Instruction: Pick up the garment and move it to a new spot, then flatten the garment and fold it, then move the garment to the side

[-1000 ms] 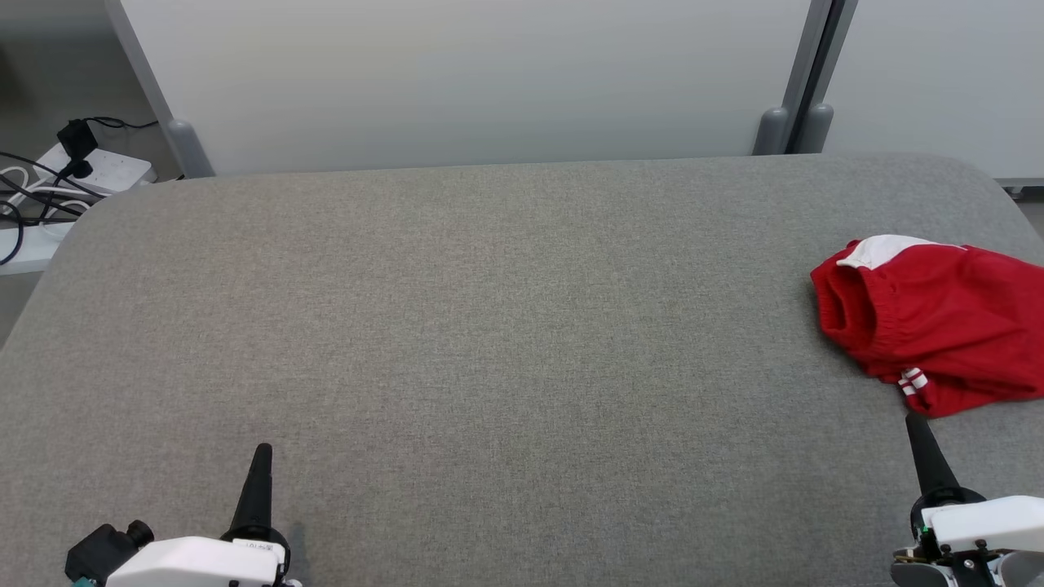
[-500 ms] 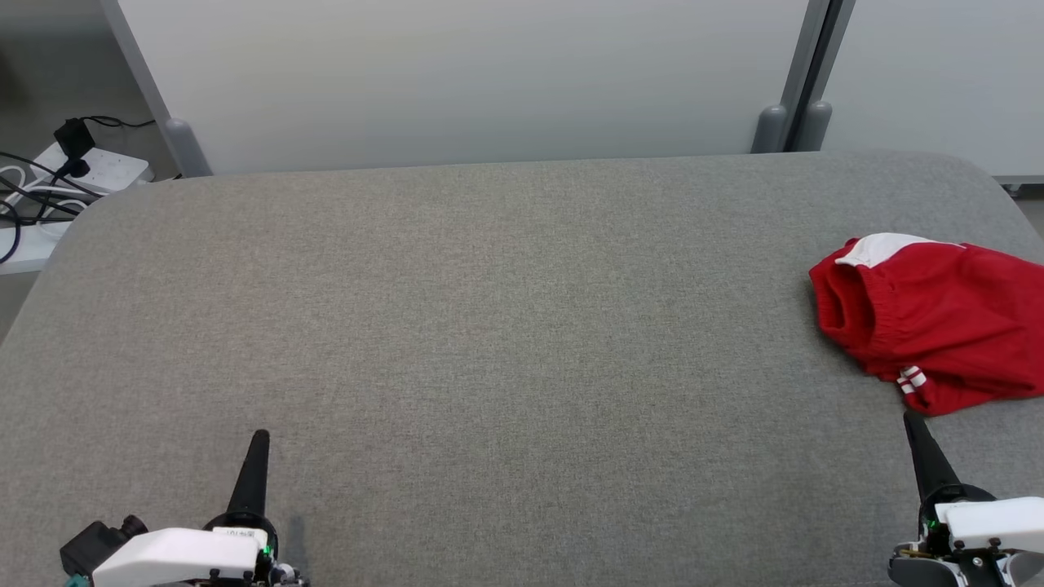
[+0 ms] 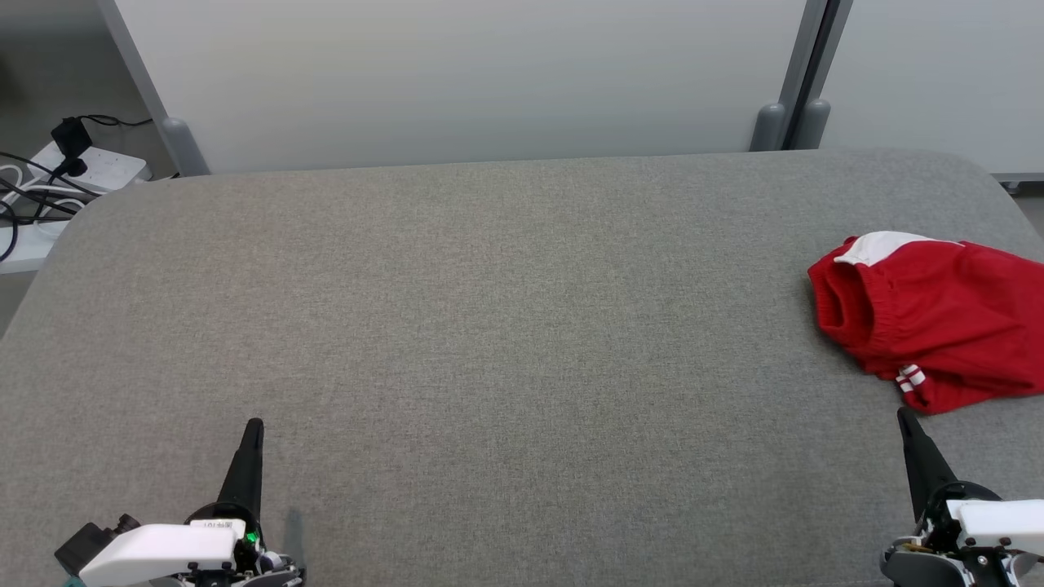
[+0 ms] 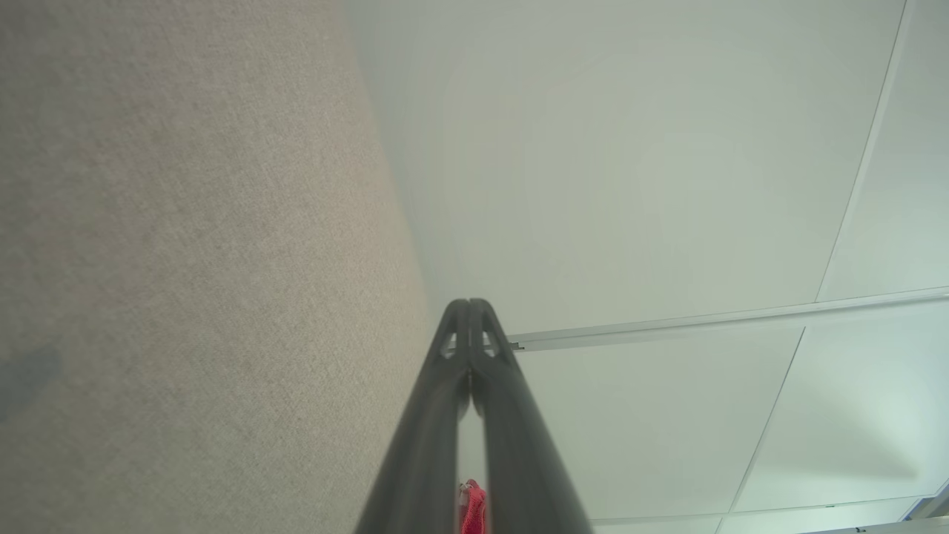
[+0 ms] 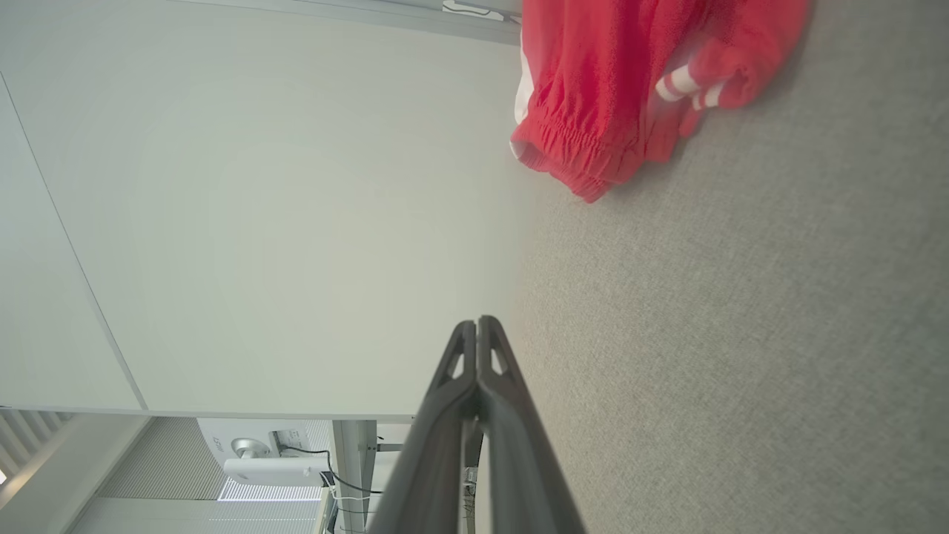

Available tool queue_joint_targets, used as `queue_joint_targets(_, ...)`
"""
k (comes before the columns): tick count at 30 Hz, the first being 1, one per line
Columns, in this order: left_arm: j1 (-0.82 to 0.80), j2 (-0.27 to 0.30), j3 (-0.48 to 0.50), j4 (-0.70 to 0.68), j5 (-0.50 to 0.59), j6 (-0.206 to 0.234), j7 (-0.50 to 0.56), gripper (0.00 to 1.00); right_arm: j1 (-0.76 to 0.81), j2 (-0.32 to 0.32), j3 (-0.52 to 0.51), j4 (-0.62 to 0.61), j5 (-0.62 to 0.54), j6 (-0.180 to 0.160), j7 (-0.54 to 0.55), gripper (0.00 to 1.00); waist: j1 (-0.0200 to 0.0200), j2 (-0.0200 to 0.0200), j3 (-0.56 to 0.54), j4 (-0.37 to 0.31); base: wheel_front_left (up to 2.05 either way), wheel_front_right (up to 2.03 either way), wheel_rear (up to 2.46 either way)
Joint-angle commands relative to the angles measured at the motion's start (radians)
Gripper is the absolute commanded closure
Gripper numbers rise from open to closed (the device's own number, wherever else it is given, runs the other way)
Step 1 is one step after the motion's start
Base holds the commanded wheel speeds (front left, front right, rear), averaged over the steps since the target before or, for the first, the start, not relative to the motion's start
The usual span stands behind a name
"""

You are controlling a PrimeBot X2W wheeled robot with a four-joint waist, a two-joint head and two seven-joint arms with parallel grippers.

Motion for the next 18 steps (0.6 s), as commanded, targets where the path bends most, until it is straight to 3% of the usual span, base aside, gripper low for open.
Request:
queue_joint_targets(1,-0.062,0.02,0.034,-0.033,-0.033,-0.011,0.011,1.0,-0.035,-0.009,0.014,-0.041,0.036,0.004,0.015,1.0,0.0,0.0,0.0,0.0,0.0,0.0,0.0)
queue_joint_targets(8,-0.07,0.021,0.041,-0.039,-0.113,-0.017,0.031,1.0,-0.036,-0.004,0.01,-0.048,0.113,0.005,0.032,1.0,-0.0001,0.0,0.002,-0.002,0.0,0.0,0.0)
queue_joint_targets(18,-0.071,0.021,0.042,-0.039,-0.118,-0.017,0.032,1.0,-0.036,-0.003,0.01,-0.049,0.117,0.005,0.032,1.0,-0.0001,0.0,0.002,-0.002,0.0,0.0,0.0)
